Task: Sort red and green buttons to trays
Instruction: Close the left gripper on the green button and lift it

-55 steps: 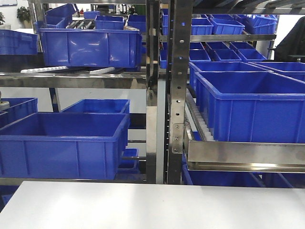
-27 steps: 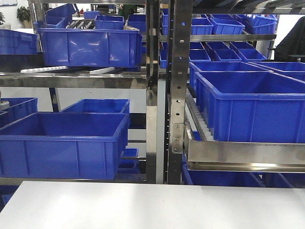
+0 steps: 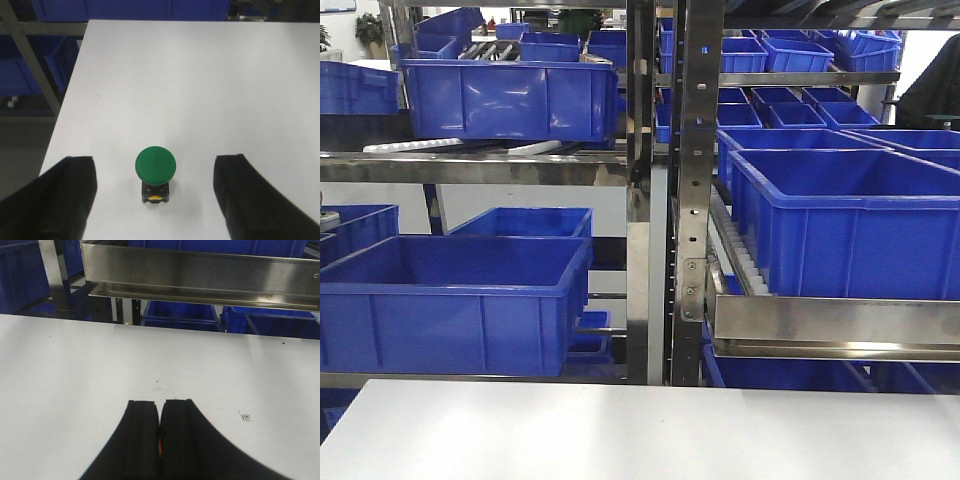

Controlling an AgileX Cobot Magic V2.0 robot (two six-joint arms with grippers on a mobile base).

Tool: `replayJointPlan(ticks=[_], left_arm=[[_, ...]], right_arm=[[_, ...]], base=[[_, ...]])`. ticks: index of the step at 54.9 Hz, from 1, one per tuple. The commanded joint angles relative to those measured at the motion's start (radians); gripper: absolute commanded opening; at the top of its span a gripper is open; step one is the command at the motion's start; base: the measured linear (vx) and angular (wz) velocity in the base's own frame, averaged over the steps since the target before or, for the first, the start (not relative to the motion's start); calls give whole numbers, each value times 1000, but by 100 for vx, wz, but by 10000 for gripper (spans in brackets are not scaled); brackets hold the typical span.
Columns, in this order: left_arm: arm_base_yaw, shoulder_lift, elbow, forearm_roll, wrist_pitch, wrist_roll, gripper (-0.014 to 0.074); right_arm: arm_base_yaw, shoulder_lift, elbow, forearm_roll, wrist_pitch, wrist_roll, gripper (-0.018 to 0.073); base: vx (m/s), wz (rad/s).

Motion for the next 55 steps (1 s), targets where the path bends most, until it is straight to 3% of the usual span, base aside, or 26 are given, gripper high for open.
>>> replayJointPlan(ticks=[1,11,30,38,55], left_arm=[[-1,69,-34,6,-104,0,617],[-1,220,-34,83,-226,0,612],[24,485,-36,66,-468,-10,608],[49,528,-49,19,-492,-5,607],[49,653,-49,20,-563,27,590]], right_arm=[[-1,14,-36,-14,-79,-3,156],[-1,14,-36,-9,-77,6,162],[-1,14,-33,-9,-65,17,174],[-1,14,-33,-9,-65,17,177],[-1,14,-33,-10,-65,17,185]], base=[[0,0],[0,0],[0,0],[0,0],[0,0]])
